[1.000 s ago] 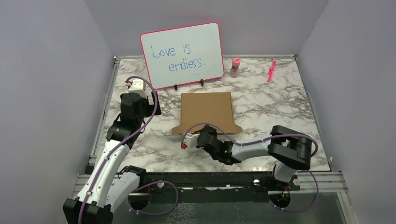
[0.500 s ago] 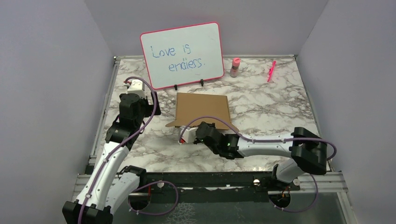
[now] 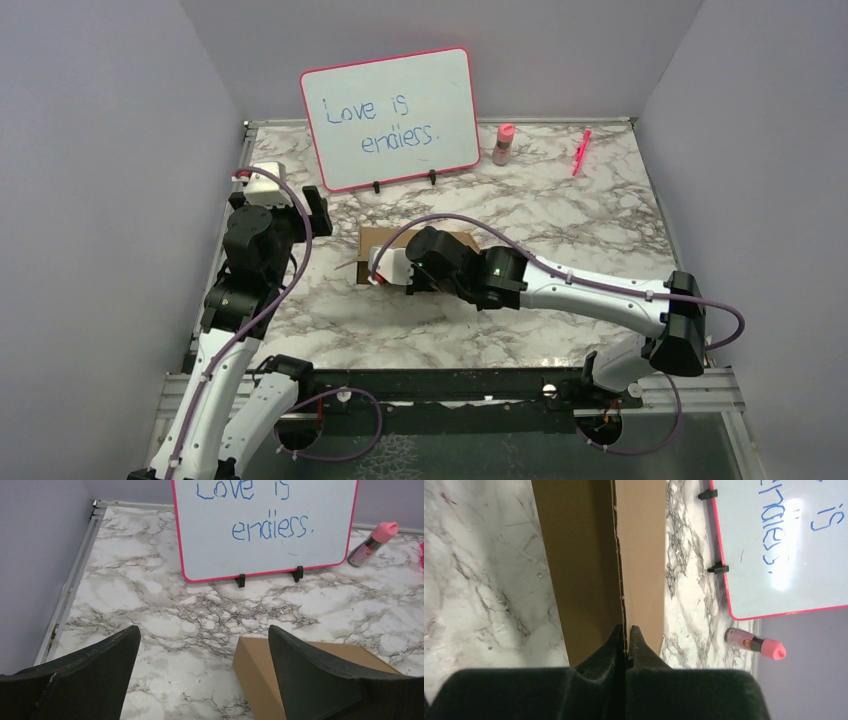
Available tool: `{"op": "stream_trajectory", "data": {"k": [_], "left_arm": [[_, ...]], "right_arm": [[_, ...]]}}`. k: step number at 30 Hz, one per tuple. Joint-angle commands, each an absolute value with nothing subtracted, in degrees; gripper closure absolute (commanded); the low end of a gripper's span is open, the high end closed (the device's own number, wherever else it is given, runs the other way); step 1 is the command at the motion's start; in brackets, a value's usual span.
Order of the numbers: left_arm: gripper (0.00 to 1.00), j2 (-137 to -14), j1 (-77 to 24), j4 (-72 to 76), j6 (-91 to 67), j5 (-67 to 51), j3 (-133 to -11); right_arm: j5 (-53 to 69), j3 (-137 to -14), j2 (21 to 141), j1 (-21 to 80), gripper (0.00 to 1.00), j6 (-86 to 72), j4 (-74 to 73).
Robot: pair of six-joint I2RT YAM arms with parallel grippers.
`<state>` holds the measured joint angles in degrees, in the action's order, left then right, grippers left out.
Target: Fold the paper box
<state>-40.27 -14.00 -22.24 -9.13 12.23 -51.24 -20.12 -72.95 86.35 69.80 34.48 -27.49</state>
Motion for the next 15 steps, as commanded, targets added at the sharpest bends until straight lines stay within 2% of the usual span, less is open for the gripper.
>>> {"op": "stream_trajectory", "data": {"k": [1, 9, 15], "left_arm": [[0.01, -38.8, -14.3, -22.5, -7.8, 14.4, -53.5], [0.01, -38.5, -14.2, -22.2, -7.8, 15.3, -51.5], [0.01, -38.7, -14.2, -20.6, -8.0, 15.1, -47.7]], "right_arm": [[-12.4, -81.7, 85.3, 68.9, 0.99, 31.3, -41.6], [-2.0, -92.7, 89.0, 63.6, 0.99, 31.5, -51.6], [-0.3, -95.8, 94.8, 60.2, 0.99, 34.4, -53.3]]}}
